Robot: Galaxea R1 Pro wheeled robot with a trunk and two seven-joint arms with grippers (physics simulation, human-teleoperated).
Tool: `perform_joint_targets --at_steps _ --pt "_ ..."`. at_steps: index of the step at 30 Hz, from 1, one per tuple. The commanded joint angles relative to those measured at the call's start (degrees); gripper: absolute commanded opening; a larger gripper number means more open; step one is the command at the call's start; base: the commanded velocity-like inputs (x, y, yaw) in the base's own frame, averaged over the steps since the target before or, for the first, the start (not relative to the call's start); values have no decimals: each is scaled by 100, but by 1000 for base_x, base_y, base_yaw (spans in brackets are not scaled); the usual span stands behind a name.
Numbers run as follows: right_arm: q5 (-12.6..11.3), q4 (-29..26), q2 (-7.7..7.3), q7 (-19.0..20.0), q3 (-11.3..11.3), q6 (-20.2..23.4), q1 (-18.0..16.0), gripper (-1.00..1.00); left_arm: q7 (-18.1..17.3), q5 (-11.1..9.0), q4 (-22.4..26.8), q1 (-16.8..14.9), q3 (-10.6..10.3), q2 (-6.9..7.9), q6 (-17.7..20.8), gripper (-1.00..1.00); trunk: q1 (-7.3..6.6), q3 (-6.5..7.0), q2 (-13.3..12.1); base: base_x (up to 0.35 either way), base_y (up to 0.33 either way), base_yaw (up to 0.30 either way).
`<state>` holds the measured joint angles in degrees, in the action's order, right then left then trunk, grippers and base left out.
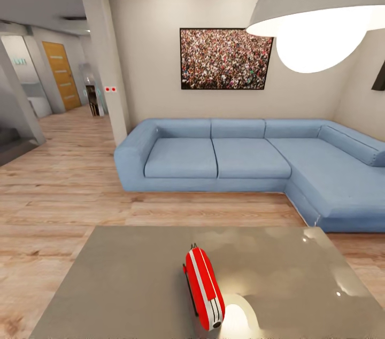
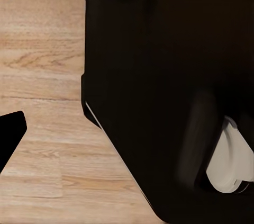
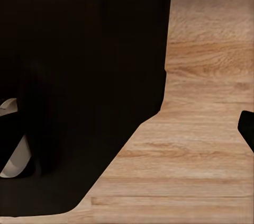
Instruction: Turn on the radio receiver that's on the table in the living room.
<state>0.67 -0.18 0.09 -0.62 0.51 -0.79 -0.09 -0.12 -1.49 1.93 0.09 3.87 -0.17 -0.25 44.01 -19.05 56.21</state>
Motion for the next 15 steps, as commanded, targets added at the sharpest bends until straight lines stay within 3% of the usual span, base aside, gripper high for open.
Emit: perform_joint_targets --at_steps 1,15 --pt "1 0 0 0 0 0 0 100 1 0 0 0 0 0 0 100 0 -9 0 0 0 0" --pt "4 0 0 0 2 -1 0 100 -1 0 0 3 0 0 -2 100 0 -136 0 0 0 0"
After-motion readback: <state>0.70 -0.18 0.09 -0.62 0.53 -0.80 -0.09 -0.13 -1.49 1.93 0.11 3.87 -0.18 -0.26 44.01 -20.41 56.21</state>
